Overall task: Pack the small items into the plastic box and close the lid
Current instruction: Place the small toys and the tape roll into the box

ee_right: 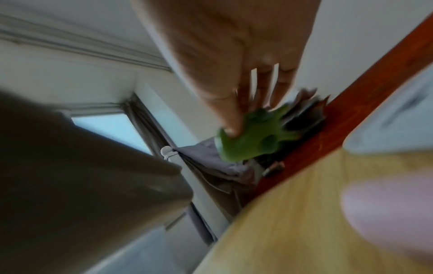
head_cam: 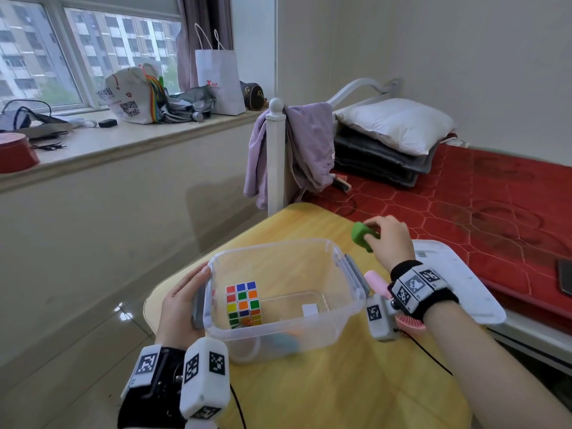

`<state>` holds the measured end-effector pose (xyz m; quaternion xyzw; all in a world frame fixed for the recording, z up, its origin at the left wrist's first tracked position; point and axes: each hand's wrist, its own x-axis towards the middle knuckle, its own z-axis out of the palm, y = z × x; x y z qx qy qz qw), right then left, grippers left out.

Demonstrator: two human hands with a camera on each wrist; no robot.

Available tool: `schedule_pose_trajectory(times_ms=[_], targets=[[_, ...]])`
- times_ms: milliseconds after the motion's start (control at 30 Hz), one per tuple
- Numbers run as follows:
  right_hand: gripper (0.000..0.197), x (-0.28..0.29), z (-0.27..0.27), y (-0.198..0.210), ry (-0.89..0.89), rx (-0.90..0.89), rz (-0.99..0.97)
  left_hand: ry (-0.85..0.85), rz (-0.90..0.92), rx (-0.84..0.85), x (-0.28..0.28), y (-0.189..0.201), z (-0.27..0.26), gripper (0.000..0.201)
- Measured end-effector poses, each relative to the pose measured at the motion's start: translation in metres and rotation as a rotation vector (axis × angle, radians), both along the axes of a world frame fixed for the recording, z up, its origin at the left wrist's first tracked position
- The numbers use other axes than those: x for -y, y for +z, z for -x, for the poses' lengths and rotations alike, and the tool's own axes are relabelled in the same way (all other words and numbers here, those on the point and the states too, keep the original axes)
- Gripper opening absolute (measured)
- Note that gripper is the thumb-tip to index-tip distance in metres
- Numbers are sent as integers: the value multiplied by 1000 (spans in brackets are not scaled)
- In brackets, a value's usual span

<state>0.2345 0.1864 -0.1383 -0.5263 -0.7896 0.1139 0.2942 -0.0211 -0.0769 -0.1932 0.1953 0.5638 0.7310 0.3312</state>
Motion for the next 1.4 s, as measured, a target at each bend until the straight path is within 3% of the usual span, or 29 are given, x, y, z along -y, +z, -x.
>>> schedule_pose_trajectory(times_ms=[167, 333, 400, 467, 700, 967, 1133, 1233, 1400], targets=[[29, 49, 11, 61, 285, -25, -182, -7, -8, 118, 2, 9, -4, 27], [30, 110, 20, 100, 575, -150, -17, 17, -18, 97, 1, 6, -4, 30], [30, 131, 29, 100, 685, -112, 64, 20, -23, 58, 2, 3, -3, 37], [30, 145, 42, 88, 765, -53, 122, 17, -27, 92, 2, 5, -4, 29], [29, 163, 63, 46, 833, 63, 204, -2, -55, 121, 0, 3, -3, 29], [23, 130, 28, 67, 628, -3, 272, 9, -49, 92, -2, -5, 2, 30], [23, 84, -15, 55, 301, -89, 192, -15, -52, 122, -2, -2, 0, 31], [26, 58, -40, 30, 92, 58, 136, -15, -63, 150, -1, -2, 1, 32], [60, 54, -52, -12, -5, 470, 403, -16, -71, 149, -2, -5, 2, 31]])
